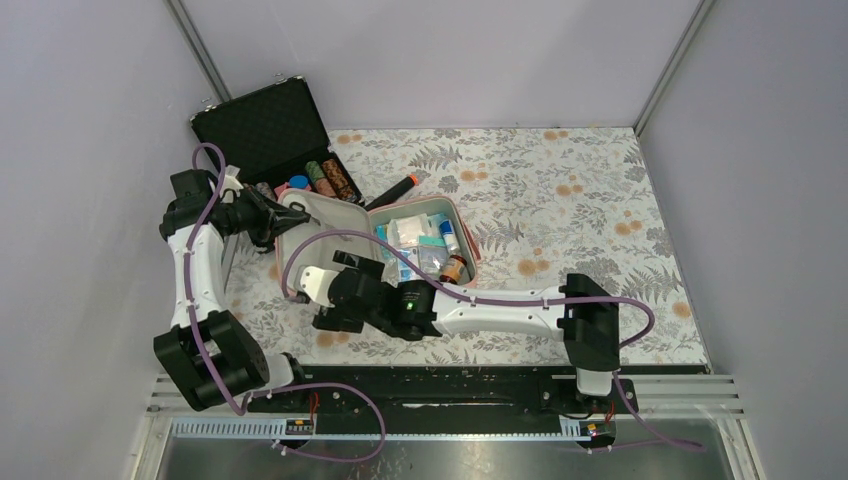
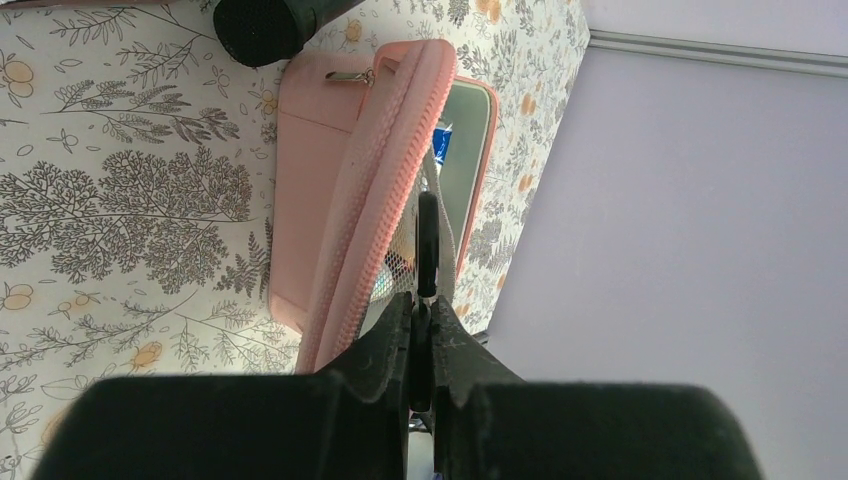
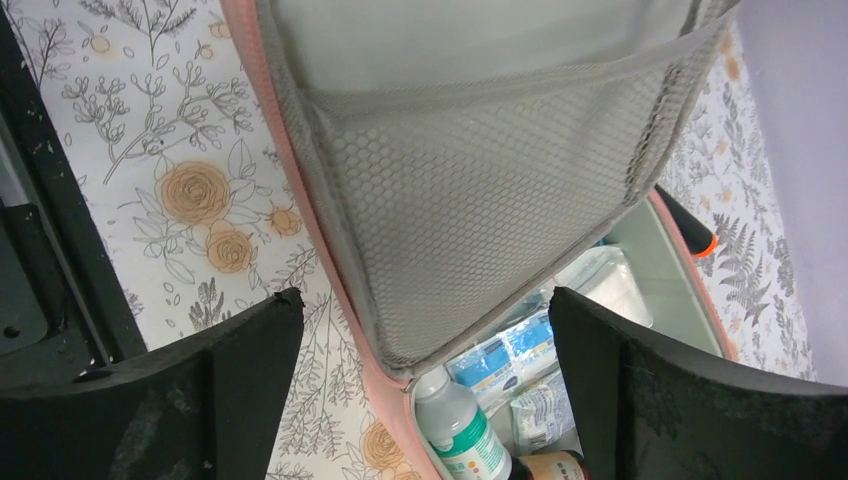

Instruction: Organize the medicine kit

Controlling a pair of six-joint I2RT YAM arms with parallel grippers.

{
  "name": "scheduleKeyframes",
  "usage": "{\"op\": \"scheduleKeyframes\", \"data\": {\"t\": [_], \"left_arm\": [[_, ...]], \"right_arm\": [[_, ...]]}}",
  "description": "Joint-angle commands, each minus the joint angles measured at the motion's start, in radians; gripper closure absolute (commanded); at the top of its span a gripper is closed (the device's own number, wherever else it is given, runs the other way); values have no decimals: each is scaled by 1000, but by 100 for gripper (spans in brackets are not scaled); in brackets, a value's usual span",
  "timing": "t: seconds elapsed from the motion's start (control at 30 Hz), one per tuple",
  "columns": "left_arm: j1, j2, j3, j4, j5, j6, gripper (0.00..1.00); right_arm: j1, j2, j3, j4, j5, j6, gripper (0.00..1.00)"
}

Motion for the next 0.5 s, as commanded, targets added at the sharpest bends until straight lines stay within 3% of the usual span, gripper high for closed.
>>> {"op": "scheduleKeyframes", "data": {"t": [0.0, 0.13, 0.47], "left_arm": [[-6, -26, 49, 3, 48, -58, 100], [-8, -25, 51, 3, 54, -65, 100], [-7, -51, 53, -34, 56, -23, 100]], "right_arm": [[10, -15, 33, 0, -21, 43, 1], [15, 15, 56, 9, 1, 29, 1], [15, 119, 59, 238, 298, -52, 1]]}}
